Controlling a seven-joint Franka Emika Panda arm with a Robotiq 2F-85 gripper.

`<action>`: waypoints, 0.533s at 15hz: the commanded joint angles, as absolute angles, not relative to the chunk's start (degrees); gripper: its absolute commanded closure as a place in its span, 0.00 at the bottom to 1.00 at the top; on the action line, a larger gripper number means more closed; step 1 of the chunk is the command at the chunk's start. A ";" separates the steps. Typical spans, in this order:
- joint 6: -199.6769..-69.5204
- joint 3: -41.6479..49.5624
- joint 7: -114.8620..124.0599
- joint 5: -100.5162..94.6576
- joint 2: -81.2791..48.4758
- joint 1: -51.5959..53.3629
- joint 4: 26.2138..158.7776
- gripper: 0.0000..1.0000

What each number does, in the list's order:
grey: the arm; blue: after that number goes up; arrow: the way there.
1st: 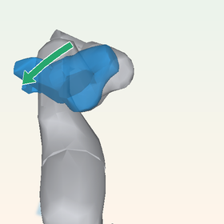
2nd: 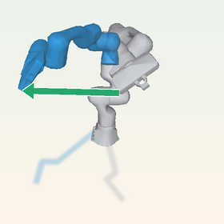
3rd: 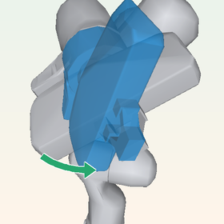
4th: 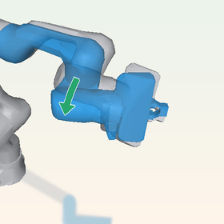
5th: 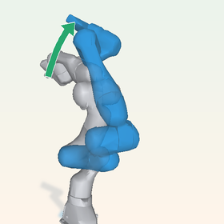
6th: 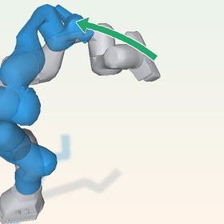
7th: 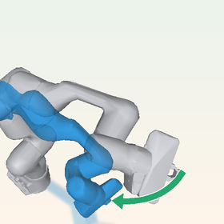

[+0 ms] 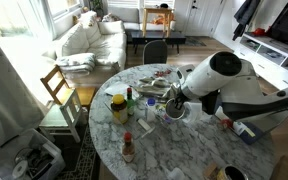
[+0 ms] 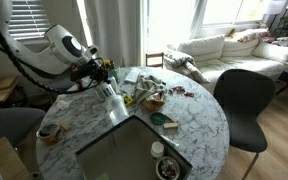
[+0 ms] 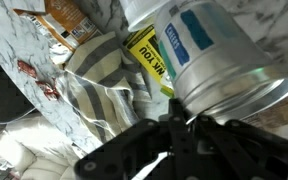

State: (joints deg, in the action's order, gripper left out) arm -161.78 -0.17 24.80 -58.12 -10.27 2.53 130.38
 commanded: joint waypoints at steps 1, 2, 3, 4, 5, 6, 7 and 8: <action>-163.56 -0.17 24.78 -57.57 -9.70 2.12 130.84 0.98; -165.94 -0.15 25.00 -56.61 -8.72 1.55 131.71 0.98; -167.94 -0.30 24.76 -55.05 -8.08 1.02 132.56 0.98; -170.63 -0.49 24.51 -53.29 -7.77 0.39 133.31 0.98; -173.71 -0.87 23.66 -50.52 -7.71 -0.48 134.28 0.98; -177.59 -1.44 22.40 -47.47 -7.93 -1.51 135.54 0.98; -179.57 -1.96 21.77 -45.35 -7.78 -2.14 136.63 0.98; -182.00 -2.70 20.77 -43.25 -7.43 -3.19 138.42 0.98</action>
